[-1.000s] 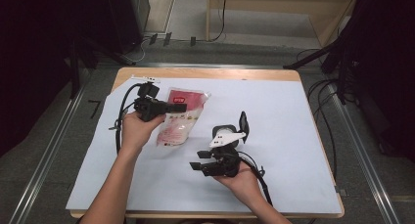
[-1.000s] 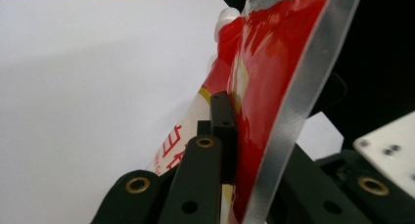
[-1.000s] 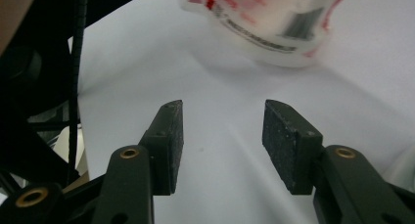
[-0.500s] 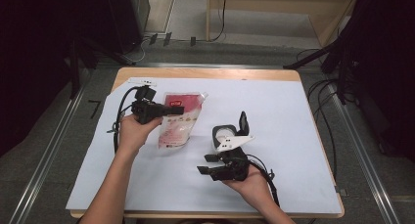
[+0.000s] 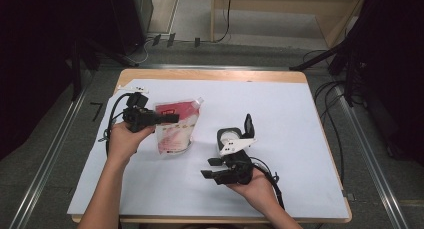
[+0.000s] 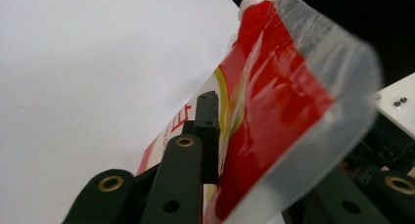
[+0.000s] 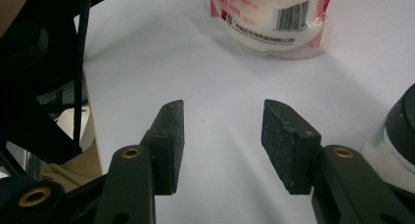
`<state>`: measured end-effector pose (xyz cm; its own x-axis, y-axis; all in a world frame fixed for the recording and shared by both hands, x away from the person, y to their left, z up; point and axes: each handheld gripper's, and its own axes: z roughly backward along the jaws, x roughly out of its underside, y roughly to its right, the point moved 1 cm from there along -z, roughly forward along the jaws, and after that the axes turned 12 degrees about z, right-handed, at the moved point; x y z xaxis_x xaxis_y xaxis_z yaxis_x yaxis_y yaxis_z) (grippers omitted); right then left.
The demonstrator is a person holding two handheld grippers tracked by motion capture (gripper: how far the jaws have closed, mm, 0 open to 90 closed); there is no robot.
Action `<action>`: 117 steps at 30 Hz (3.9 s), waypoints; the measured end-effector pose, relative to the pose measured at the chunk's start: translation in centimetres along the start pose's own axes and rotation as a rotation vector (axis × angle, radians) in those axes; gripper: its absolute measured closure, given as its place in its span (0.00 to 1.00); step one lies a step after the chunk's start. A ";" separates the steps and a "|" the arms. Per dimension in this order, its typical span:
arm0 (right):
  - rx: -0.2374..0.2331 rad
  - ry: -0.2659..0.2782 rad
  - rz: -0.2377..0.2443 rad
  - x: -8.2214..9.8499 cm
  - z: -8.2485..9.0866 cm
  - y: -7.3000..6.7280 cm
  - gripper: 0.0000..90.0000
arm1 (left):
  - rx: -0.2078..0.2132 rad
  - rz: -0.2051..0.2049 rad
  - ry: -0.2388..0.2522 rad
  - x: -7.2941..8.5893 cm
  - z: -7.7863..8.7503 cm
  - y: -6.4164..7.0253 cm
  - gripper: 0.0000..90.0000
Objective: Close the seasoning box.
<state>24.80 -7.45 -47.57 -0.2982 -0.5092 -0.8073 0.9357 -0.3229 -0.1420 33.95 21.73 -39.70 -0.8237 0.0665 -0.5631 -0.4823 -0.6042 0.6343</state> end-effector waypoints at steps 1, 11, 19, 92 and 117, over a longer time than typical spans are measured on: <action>-0.002 -0.001 0.001 0.0 0.0 0.0 0.58 | 0.000 -0.010 -0.007 0.1 0.2 -0.1 0.84; -0.013 0.003 0.004 -0.4 0.1 0.2 0.60 | 0.001 -0.050 -0.017 1.1 1.7 -0.4 0.73; -0.015 0.013 -0.013 -0.7 0.8 0.7 0.65 | -0.014 -0.067 -0.021 1.7 2.4 -0.2 0.65; 0.128 0.004 -0.148 2.3 12.2 9.3 1.00 | -0.158 0.014 0.014 6.1 6.4 -4.9 0.48; 0.189 0.047 -0.185 0.6 10.1 10.0 1.00 | -0.163 0.028 0.010 6.2 6.1 -5.4 0.46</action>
<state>32.10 -19.08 -43.73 -0.4475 -0.3919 -0.8039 0.8133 -0.5521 -0.1836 29.67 30.28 -43.35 -0.8331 0.0402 -0.5517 -0.4033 -0.7268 0.5560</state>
